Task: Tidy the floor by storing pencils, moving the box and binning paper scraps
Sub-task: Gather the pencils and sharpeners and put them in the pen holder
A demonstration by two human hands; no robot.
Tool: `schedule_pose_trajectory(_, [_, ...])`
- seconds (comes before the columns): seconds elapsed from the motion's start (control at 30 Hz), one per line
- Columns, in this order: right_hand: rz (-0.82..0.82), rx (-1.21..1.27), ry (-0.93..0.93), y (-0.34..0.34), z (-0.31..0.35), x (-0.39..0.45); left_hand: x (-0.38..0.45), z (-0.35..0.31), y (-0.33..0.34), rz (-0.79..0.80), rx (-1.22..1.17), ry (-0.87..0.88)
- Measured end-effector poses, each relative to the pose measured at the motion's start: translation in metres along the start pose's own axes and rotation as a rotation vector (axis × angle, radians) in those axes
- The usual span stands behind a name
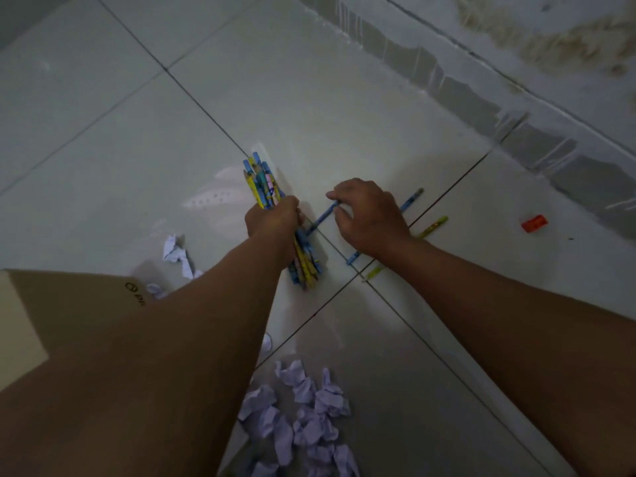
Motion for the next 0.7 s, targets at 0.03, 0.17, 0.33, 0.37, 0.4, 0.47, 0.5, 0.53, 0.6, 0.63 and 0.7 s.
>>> schedule_pose_trajectory(0.03, [0.037, -0.054, -0.025, 0.002, -0.001, 0.001, 0.002, 0.001, -0.003, -0.014, 0.006, 0.001])
schedule_pose_trajectory(0.17, [0.024, -0.192, -0.099, 0.004, 0.000, 0.001, 0.004, 0.005, -0.014, -0.002, 0.011, -0.008])
schedule_pose_trajectory(0.33, [-0.011, -0.372, -0.062, 0.001, 0.001, -0.003, -0.003, 0.002, -0.015, 0.038, -0.020, -0.009])
schedule_pose_trajectory(0.37, [-0.026, -0.351, -0.011, -0.001, -0.001, -0.003, -0.005, 0.000, -0.013, 0.054, -0.036, -0.003])
schedule_pose_trajectory(0.4, [-0.049, -0.283, 0.060, -0.004, -0.002, -0.004, -0.007, -0.001, -0.011, 0.067, -0.047, 0.005])
schedule_pose_trajectory(0.47, [-0.102, -0.033, 0.242, -0.009, -0.002, -0.006, -0.013, -0.004, -0.004, 0.084, -0.050, 0.014])
schedule_pose_trajectory(0.5, [-0.126, 0.106, 0.317, -0.010, 0.000, -0.006, -0.016, -0.006, -0.001, 0.088, -0.045, 0.014])
schedule_pose_trajectory(0.53, [-0.139, 0.213, 0.361, -0.009, 0.002, -0.007, -0.019, -0.007, 0.002, 0.091, -0.042, 0.013])
schedule_pose_trajectory(0.6, [-0.133, 0.340, 0.375, -0.009, 0.008, -0.011, -0.026, -0.011, 0.010, 0.104, -0.042, 0.012])
schedule_pose_trajectory(0.63, [-0.132, 0.383, 0.371, -0.010, 0.010, -0.013, -0.029, -0.013, 0.014, 0.116, -0.042, 0.012])
schedule_pose_trajectory(0.7, [-0.149, 0.438, 0.374, -0.015, 0.009, -0.018, -0.036, -0.014, 0.021, 0.128, -0.032, 0.007])
Point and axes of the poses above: each hand's wrist, its own x-axis towards the middle knuckle, its own y-axis out of the palm, z = x × y, the point moved 4 cm from there along x, towards the middle knuckle, and after that the axes turned 4 degrees about -z, right-handed, at the moved point
